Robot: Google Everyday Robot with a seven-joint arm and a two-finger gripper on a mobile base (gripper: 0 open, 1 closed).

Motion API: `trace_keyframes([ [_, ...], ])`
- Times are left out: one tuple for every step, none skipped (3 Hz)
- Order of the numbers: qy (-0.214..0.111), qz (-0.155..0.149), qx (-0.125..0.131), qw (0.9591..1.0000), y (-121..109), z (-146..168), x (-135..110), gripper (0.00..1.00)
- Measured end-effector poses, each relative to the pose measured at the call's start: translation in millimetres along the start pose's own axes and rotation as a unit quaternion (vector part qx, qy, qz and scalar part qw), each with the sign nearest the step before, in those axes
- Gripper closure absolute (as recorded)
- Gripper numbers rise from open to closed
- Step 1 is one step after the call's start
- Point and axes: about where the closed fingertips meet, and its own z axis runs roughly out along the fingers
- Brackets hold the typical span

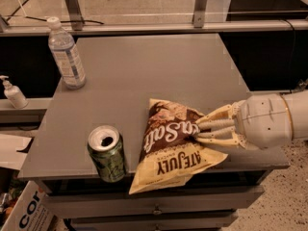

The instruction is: Move brown chip bag near green can

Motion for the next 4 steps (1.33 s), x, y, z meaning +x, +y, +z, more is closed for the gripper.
trace_keyframes([
  [0.014, 0.006, -0.003, 0.9999, 2, 4, 5, 0.82],
  [0.039, 0.002, 0.005, 0.9992, -4, -3, 13, 0.58],
  [0.057, -0.001, 0.012, 0.9983, -10, -10, 17, 0.35],
  [0.066, 0.0, 0.014, 0.9977, -12, -13, 19, 0.12],
])
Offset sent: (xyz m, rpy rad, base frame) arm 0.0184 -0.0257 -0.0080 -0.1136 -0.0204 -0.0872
